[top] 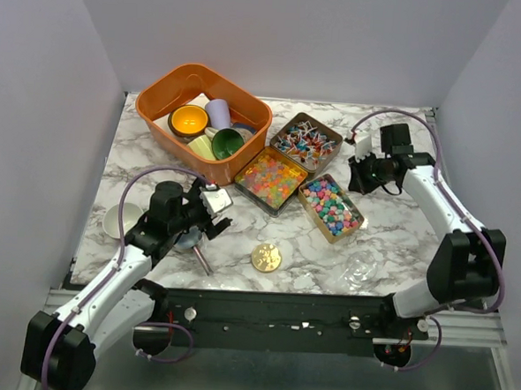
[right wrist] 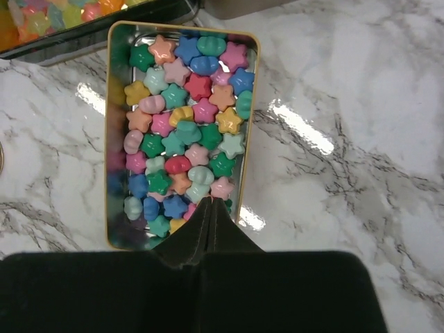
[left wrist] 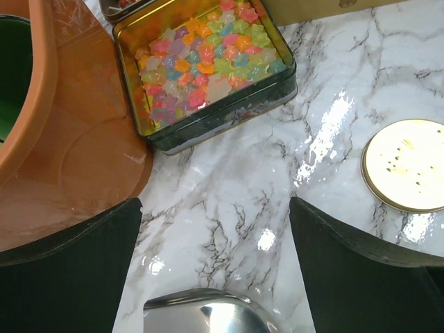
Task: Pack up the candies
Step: Adjust the storage box at the center of the board.
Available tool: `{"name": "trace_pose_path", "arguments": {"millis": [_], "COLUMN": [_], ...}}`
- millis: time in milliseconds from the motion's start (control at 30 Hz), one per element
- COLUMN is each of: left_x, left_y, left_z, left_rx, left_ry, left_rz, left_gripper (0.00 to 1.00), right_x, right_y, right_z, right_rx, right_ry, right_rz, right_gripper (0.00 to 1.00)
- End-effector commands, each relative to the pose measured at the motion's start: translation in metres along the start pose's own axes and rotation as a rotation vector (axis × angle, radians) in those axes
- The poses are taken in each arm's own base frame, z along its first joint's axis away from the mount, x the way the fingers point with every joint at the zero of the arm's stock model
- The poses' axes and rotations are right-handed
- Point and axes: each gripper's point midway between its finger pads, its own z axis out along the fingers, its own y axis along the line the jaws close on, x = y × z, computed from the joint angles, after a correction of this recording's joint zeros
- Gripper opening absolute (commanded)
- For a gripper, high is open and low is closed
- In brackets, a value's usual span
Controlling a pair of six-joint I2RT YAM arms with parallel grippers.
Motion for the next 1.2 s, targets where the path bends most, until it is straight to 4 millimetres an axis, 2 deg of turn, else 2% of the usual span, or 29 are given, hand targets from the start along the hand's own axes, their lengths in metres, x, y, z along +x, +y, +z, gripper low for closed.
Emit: {"name": "trace_pose_path", "arguments": {"millis": [0, 267, 467, 600, 967, 1067, 1167], "left_x": [0.004, 0.006, 0.011, 0.016, 0.020, 0.019, 0.018], "left_y": [-0.007, -0.013, -0.014, -0.014, -0.013, -0.011, -0.010], "left_z": [0.002, 0.005, 0.008, 0.012, 0.020, 0.024, 0.026], "left_rx": [0.036, 0.064, 0.076, 0.077, 0.084, 0.085, 0.084], "left_ry": [0.001, 0.014, 0.042, 0.051, 0.057, 0.052, 0.048], "left_rz": [0.020, -0.023, -0.043, -0.050, -0.060, -0.066, -0.069], "left_gripper": [0.99, 0.99, 0.99, 0.99, 0.99, 0.99, 0.99], "right_x": [0.009, 0.019, 0.020, 0.029, 0.067, 0.068, 0.056], "right_y": [0.007, 0.005, 0.000, -0.008, -0.019, -0.028, -0.041], "right_z": [0.024, 0.044, 0.057, 0.063, 0.051, 0.055, 0.058], "right_rx": [-0.097, -0.103, -0.106, -0.076, -0.010, 0.022, 0.066], "right_ry": [0.047, 0.103, 0.155, 0.183, 0.348, 0.371, 0.361], "right_rz": [0.001, -0.013, -0.048, -0.076, -0.134, -0.139, -0.142], "right_gripper": [0.01, 0.01, 0.01, 0.01, 0.01, 0.01, 0.01]}}
